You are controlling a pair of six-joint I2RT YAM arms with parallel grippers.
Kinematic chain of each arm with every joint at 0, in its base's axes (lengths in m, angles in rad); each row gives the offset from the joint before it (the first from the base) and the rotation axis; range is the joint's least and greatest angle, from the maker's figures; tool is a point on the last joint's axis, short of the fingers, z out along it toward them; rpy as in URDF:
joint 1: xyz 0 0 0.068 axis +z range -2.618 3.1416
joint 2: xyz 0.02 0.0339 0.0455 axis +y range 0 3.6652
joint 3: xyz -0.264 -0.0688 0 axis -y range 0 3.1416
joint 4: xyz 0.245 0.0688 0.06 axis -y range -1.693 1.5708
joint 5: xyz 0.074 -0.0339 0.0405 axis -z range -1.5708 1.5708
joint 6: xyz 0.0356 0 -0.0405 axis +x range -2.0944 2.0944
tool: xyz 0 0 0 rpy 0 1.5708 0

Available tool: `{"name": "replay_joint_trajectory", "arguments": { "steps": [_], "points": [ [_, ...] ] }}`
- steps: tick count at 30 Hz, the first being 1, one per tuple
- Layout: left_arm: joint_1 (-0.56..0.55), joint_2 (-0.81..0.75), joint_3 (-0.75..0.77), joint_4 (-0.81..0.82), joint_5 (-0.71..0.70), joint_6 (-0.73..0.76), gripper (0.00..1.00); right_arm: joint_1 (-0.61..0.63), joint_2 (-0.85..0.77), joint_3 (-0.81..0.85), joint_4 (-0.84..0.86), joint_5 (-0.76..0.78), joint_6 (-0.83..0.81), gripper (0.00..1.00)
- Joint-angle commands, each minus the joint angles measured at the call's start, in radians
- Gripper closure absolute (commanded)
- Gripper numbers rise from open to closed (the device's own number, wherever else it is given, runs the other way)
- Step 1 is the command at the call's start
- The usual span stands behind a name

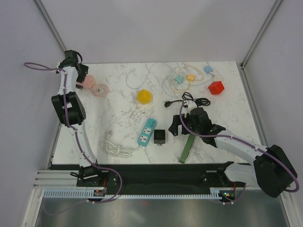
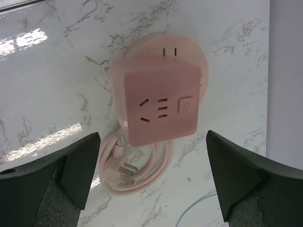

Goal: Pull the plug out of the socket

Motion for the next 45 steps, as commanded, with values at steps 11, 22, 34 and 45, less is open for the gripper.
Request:
{"name": "replay_joint_trajectory", "arguments": {
  "steps": [11,22,34,45],
  "points": [
    [0.008,0.129,0.153,0.029,-0.011,-0.061,0.00,-0.004,0.023,0.006,0.051,-0.010,-0.013,0.02],
    [0.042,0.140,0.113,0.030,-0.009,-0.009,0.10,-0.004,0.035,0.009,0.049,0.004,-0.016,0.02],
    [0.057,-0.012,-0.010,0.062,0.181,0.047,0.98,-0.006,-0.006,-0.003,0.046,0.016,-0.014,0.02],
    [0.031,-0.521,-0.637,0.194,0.228,0.145,0.98,-0.004,-0.023,0.017,0.020,0.011,-0.014,0.02]
  ]
}}
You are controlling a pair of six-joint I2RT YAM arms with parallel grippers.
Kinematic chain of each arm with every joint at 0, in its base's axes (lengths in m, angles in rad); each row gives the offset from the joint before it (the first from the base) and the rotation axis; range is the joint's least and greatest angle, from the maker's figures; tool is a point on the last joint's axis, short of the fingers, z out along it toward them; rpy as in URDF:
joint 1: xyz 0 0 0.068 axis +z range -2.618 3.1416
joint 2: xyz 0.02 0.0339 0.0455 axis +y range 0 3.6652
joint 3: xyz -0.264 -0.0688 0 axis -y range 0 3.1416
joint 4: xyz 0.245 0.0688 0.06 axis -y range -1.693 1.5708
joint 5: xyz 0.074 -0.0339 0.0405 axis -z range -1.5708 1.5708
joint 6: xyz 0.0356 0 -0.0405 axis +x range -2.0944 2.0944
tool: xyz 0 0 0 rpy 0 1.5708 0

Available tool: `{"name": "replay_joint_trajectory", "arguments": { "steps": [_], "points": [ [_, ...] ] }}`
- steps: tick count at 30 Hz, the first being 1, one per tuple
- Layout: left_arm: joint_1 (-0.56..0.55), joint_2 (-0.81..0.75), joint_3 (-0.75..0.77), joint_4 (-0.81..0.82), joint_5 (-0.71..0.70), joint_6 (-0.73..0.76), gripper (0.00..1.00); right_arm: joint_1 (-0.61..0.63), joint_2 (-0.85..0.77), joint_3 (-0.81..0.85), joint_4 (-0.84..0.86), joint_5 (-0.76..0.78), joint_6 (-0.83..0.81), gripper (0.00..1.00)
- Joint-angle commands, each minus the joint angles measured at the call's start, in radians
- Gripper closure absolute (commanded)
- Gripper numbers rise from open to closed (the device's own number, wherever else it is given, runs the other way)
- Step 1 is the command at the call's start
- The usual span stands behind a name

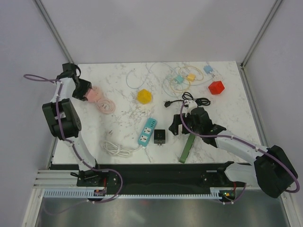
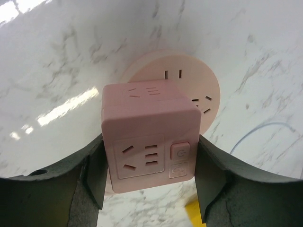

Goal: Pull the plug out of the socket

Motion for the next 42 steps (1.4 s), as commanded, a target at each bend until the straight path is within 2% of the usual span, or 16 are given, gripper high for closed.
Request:
{"name": "replay_joint_trajectory", "arguments": {
  "steps": [1,3,10,15,19,22,29,32,36,42],
  "points": [
    [-0.008,-0.267,-0.189,0.101,0.065,0.044,0.98,-0.003,-0.020,0.022,0.011,-0.004,-0.011,0.02],
    [-0.014,-0.384,-0.320,0.145,0.074,0.050,0.98,-0.002,-0.007,0.025,0.012,-0.021,-0.003,0.02],
    [-0.055,-0.659,-0.605,0.207,0.049,0.165,0.98,0.011,0.057,0.069,0.069,-0.180,0.072,0.02],
    [-0.086,-0.788,-0.723,0.285,0.059,0.298,0.98,0.170,0.161,0.195,0.100,-0.185,0.106,0.02],
    [-0.100,-0.899,-0.794,0.407,0.193,0.464,0.98,0.239,0.295,0.331,0.244,-0.263,0.242,0.02],
    [-0.103,-0.938,-0.858,0.493,0.323,0.518,0.98,0.259,0.439,0.454,0.326,-0.306,0.317,0.02],
    [-0.129,-0.931,-0.869,0.532,0.474,0.559,0.98,0.265,0.724,0.687,0.432,-0.308,0.497,0.02],
    [-0.129,-0.938,-0.872,0.532,0.502,0.565,0.98,0.264,0.810,0.786,0.443,-0.295,0.529,0.10],
    [-0.132,-0.940,-0.877,0.535,0.517,0.571,0.98,0.264,0.869,0.878,0.411,-0.256,0.526,0.12],
    [-0.135,-0.938,-0.878,0.537,0.528,0.571,0.98,0.236,0.911,0.916,0.394,-0.203,0.521,0.13]
  ]
}}
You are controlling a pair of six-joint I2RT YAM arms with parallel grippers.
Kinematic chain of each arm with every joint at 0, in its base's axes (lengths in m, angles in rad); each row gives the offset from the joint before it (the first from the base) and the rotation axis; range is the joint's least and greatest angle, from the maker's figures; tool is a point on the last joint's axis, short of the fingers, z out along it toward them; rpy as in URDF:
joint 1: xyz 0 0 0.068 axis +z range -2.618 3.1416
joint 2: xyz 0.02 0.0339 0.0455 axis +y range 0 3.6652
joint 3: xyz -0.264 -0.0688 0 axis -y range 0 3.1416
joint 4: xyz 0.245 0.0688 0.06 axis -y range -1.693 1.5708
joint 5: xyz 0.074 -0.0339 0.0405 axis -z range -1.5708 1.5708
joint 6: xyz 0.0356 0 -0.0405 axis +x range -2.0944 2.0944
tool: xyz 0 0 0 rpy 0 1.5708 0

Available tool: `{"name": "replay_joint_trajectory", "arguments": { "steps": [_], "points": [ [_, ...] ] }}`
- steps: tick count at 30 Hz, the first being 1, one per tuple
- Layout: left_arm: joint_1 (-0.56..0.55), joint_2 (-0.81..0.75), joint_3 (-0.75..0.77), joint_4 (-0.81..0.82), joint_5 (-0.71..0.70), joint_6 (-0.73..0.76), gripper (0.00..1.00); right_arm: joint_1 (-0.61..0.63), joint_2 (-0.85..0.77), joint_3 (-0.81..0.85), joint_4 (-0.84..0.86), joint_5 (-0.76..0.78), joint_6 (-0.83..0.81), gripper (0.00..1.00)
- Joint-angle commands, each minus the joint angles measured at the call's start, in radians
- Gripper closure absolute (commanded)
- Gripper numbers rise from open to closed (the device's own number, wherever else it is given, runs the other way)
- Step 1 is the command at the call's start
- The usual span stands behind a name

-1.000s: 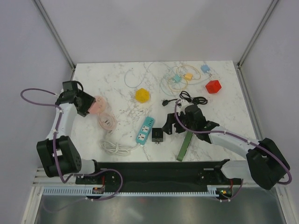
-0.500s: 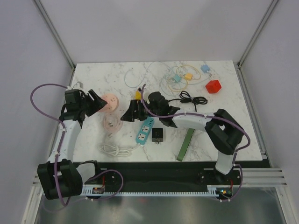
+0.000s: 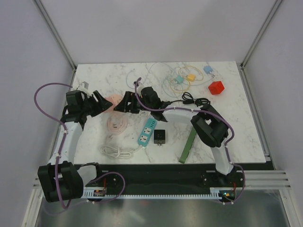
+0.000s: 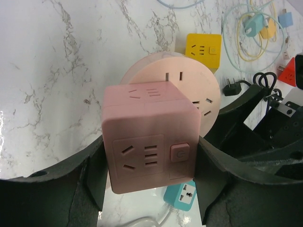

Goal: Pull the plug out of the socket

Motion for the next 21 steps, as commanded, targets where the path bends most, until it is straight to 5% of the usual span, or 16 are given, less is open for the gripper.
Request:
{"name": "replay_joint_trajectory", "arguments": {
  "steps": [1,10,19,21],
  "points": [
    [-0.007,-0.022,0.014,0.104,0.069,0.032,0.98,-0.025,0.033,0.067,0.019,0.034,0.016,0.13],
    [-0.007,-0.002,0.011,0.108,0.092,0.035,0.98,-0.054,0.119,0.176,0.008,0.022,0.016,0.32],
    [-0.008,-0.004,0.011,0.111,0.088,0.040,0.98,-0.063,0.149,0.123,0.050,0.048,0.105,0.94],
    [-0.008,-0.004,0.010,0.111,0.084,0.040,0.98,-0.057,0.146,0.109,0.016,0.077,0.087,1.00]
  ]
}}
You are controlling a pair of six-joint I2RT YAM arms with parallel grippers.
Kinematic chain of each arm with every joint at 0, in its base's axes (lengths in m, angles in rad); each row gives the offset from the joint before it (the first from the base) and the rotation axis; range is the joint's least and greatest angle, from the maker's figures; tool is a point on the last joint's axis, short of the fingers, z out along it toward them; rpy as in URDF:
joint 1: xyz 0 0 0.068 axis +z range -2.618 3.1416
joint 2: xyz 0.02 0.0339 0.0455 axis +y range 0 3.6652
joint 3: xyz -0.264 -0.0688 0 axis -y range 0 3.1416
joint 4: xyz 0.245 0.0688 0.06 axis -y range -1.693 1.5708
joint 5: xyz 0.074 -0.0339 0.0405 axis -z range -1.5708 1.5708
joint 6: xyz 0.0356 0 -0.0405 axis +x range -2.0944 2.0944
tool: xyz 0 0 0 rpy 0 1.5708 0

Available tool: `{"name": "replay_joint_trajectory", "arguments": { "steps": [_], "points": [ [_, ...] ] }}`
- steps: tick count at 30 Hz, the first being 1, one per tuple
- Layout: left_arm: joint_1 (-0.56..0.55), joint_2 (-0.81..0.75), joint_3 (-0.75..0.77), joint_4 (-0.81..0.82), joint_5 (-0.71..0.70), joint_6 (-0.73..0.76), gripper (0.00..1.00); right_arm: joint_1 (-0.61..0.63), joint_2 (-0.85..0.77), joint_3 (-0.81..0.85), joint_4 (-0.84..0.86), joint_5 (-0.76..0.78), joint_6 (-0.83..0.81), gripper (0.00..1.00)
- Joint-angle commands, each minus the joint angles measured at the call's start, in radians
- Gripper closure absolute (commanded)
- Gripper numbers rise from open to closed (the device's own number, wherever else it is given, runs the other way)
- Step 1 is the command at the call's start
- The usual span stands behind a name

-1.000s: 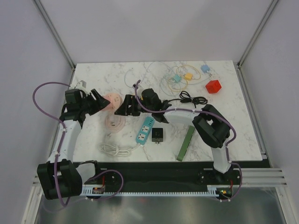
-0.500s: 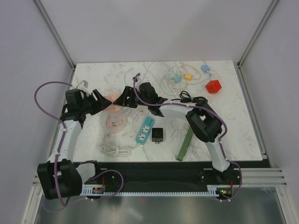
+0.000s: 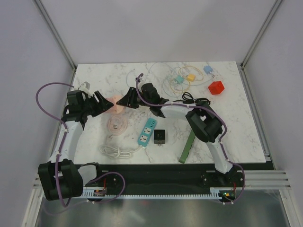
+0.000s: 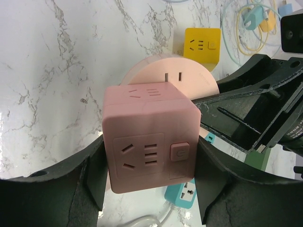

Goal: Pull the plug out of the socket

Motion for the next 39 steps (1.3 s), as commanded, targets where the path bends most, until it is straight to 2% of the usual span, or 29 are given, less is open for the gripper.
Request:
{"name": "replay_joint_trajectory", "arguments": {
  "steps": [1,10,13,16,23,32,38,39],
  "points": [
    [-0.002,-0.023,0.013,0.099,0.056,0.026,0.98,0.002,0.014,-0.020,-0.067,0.097,-0.003,1.00],
    [-0.002,-0.053,-0.001,0.116,0.016,0.023,0.98,0.047,0.023,0.007,-0.369,0.384,-0.137,1.00],
    [-0.002,-0.061,-0.006,0.113,-0.014,0.025,0.98,0.047,0.028,0.018,-0.399,0.420,-0.154,1.00],
    [-0.002,-0.059,-0.004,0.110,-0.024,0.025,0.98,0.048,0.033,0.019,-0.393,0.403,-0.155,1.00],
    [-0.001,-0.055,-0.001,0.096,-0.048,0.025,0.98,0.051,-0.009,-0.062,-0.236,0.274,-0.129,1.00],
    [-0.001,-0.127,-0.004,0.059,-0.217,0.014,0.98,0.097,-0.115,-0.186,-0.198,0.219,-0.138,1.00],
    [-0.002,-0.096,0.012,0.038,-0.228,0.008,0.98,0.145,-0.182,-0.258,-0.172,0.176,-0.149,1.00],
    [-0.001,-0.095,0.014,0.035,-0.228,0.008,0.98,0.151,-0.190,-0.276,-0.170,0.173,-0.151,0.96]
  ]
}}
